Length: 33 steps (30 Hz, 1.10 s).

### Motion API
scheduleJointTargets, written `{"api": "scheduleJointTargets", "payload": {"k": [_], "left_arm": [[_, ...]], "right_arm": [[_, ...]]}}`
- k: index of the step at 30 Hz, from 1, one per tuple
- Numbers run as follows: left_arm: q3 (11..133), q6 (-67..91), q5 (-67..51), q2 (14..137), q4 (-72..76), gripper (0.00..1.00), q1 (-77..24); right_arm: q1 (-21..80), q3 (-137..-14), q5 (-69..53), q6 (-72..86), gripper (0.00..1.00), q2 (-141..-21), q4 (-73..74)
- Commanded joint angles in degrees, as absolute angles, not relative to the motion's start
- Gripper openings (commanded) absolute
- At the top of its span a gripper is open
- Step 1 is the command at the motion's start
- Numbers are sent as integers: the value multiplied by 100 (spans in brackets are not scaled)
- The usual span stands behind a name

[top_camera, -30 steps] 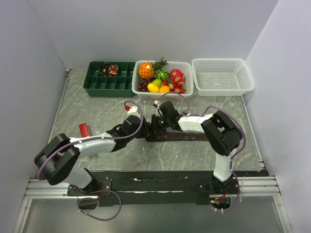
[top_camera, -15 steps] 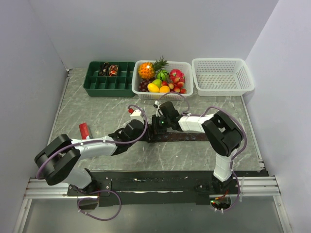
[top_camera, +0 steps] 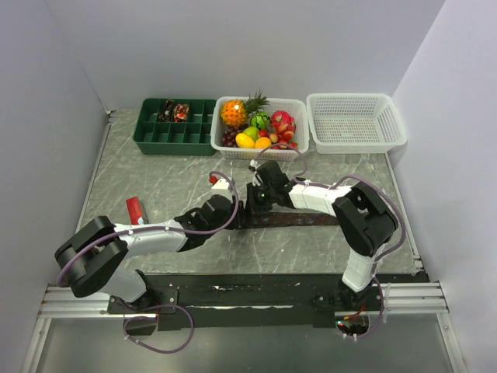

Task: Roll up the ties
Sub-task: Roll the tie at the center of the board.

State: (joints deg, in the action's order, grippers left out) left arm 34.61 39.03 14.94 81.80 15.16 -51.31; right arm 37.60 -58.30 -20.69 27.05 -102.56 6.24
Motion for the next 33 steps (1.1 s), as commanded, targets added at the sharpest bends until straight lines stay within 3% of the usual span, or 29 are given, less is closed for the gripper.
{"api": "scheduleJointTargets", "payload": {"k": [1, 10, 24, 33], "left_arm": [[3498, 3709, 1573, 8086, 1529, 37, -5229], [3630, 3727, 1389, 8340, 1766, 49, -5326], [3788, 3718, 923, 8824, 2328, 51, -5405], [3946, 3727, 791, 9035, 2382, 51, -5414]], "right_arm": [[3727, -6108, -1548, 2452, 13, -9651, 1089], [3209, -5634, -1853, 2382, 13, -8834, 906], [3015, -5098, -3243, 2408, 13, -9035, 27], [2988, -5203, -2831, 2250, 13, -9650, 299]]}}
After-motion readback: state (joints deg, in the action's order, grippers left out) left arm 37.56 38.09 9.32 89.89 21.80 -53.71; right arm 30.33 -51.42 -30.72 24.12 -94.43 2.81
